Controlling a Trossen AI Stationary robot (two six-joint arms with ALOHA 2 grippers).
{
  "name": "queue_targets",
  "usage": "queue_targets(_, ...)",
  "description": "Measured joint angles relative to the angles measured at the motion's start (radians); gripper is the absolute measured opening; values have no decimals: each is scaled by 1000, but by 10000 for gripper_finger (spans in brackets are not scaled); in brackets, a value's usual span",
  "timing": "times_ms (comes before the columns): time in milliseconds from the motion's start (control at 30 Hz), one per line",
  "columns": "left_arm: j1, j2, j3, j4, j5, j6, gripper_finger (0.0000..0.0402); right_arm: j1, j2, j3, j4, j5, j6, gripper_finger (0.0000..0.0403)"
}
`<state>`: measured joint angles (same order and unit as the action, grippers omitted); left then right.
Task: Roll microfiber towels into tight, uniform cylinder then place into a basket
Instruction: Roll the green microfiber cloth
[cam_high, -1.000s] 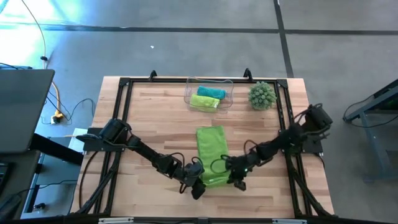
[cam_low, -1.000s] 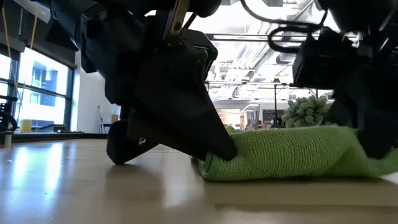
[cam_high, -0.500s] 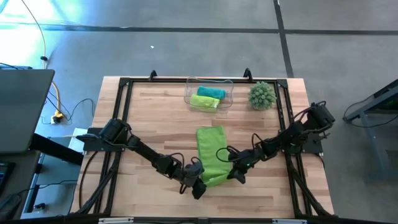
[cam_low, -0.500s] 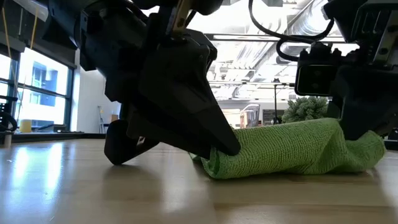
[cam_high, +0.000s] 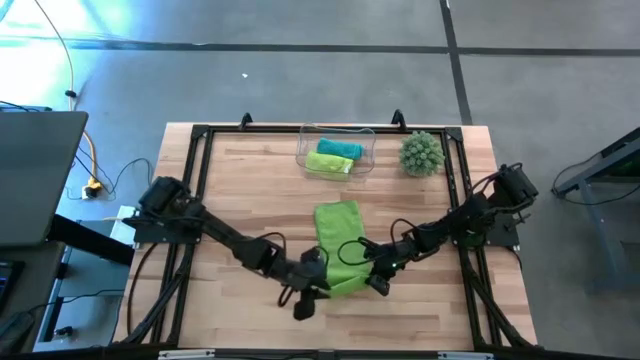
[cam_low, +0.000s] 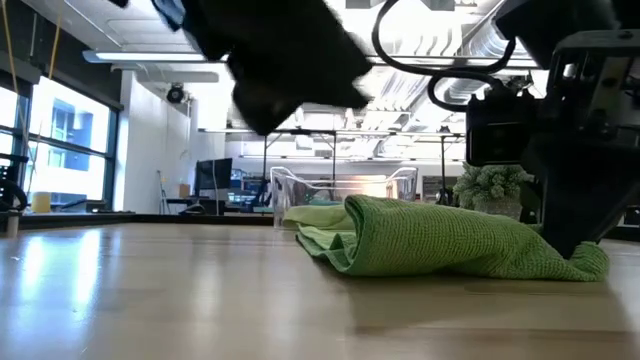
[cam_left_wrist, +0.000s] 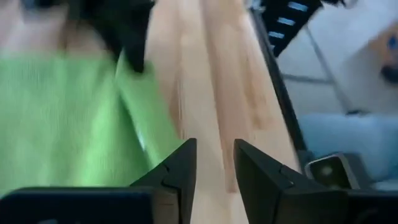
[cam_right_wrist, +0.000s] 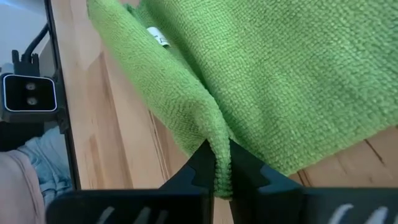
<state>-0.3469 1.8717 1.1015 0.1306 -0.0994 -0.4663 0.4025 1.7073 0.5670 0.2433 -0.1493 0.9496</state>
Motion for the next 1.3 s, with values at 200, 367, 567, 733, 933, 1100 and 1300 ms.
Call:
queue_targets(200,-15,24,-1,31,-70,204,117,-10,1,1,-2,-7,19,16)
queue_targets(367,-20,65,-1,81,-70,371,154,-13,1,1,-1,-8,20,16)
queue_targets(567,-36,128,-1,241,-55,634,168,-18,1,1,2,-3,39,16)
queue_targets(733,-11,146,0,261,-26,637,166,-19,1,1,3,-1,39,16)
queue_targets(933,10,146,0,191,-15,573,166,-20,1,1,3,-2,39,16)
queue_targets(1100,13,153,-1,152,-31,549,166,-22,2,1,4,-5,39,16)
queue_targets(1300,13,204,-1,153,-63,548,166,-23,2,0,6,-6,38,16)
